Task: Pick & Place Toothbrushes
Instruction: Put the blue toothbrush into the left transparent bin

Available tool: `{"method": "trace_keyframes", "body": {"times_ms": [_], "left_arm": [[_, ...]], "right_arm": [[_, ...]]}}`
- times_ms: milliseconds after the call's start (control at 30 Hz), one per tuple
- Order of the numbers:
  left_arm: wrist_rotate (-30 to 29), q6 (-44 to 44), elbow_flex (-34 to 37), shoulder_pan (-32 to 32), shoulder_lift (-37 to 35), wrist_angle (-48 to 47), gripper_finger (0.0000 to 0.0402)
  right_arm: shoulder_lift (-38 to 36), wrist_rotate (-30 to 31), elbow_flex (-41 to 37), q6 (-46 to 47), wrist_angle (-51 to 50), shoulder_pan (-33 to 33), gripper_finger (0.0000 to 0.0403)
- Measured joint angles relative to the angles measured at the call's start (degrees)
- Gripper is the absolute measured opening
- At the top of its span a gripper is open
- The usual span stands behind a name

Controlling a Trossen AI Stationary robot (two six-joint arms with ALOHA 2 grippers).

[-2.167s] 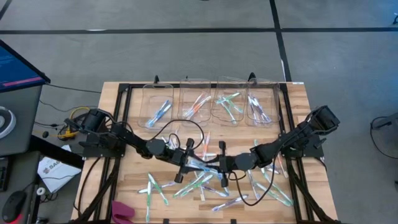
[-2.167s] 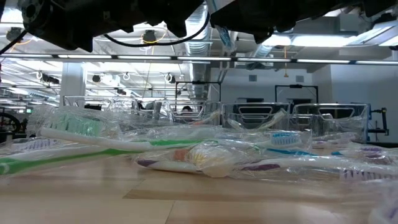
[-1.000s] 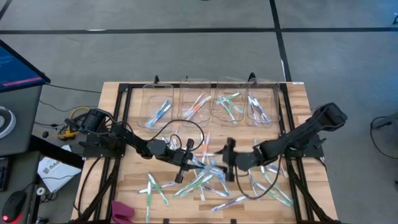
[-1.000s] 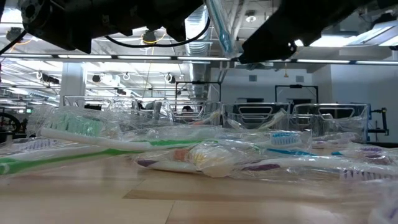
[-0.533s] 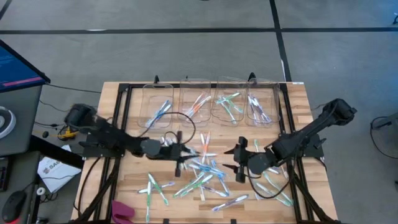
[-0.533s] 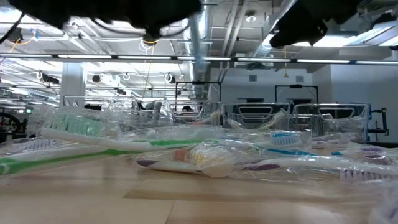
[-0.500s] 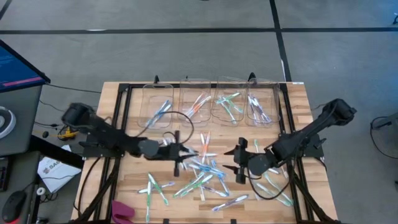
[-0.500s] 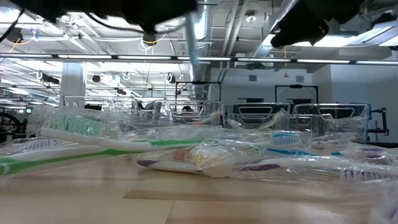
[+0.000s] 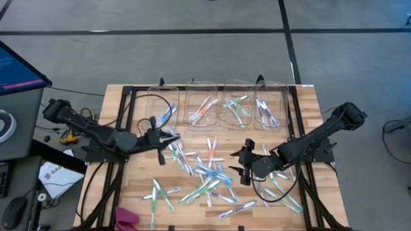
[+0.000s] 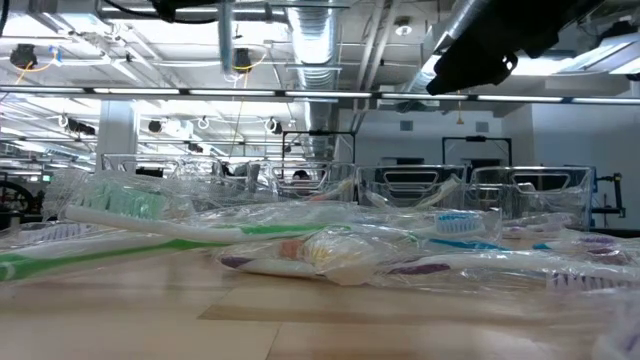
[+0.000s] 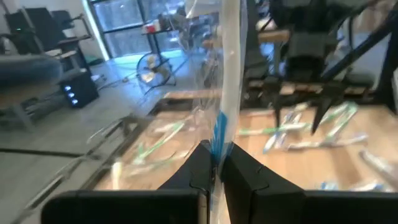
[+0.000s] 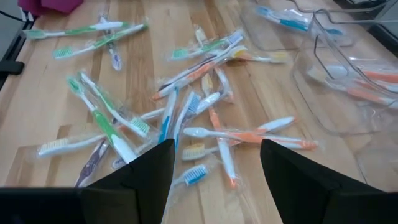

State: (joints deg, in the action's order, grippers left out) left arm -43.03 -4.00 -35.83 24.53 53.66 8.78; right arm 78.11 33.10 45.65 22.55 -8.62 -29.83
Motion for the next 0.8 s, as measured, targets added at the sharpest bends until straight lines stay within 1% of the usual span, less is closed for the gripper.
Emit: {"method": "trace_keyframes", "body": {"times_ms": [67,167,233,400,533,633,800], "left_arm": [[-2.3,1.2,-0.8,0.5,-1.6,-5.6,0.0011],[-4.8,6.4,-4.1,0.7,-2.9,-15.6,0.0011],[-4.9,9.7,-7.1,0.7,-2.8,-21.8,0.0011],[-4.9,14.7,-15.0,0.3,-1.6,-36.7,0.0011],[-4.7,18.3,-19.8,-1.4,-1.1,-46.8,0.0011],[-2.0,21.7,-22.7,-4.1,-1.1,-53.0,0.0011],[8.2,27.8,-25.9,-12.8,-1.1,-63.3,0.0011]], "right_arm": [[0.0,0.0,0.0,0.0,-0.2,-0.1,0.0232],[0.0,0.0,0.0,0.0,-0.6,-0.1,0.0232],[0.0,0.0,0.0,0.0,-0.9,-0.1,0.0232],[0.0,0.0,0.0,0.0,-1.0,-0.1,0.0232],[0.0,0.0,0.0,0.0,-0.9,-0.1,0.0232],[0.0,0.0,0.0,0.5,-0.9,-0.1,0.0232],[0.0,0.0,0.0,0.6,-0.9,-0.1,0.0232]]}}
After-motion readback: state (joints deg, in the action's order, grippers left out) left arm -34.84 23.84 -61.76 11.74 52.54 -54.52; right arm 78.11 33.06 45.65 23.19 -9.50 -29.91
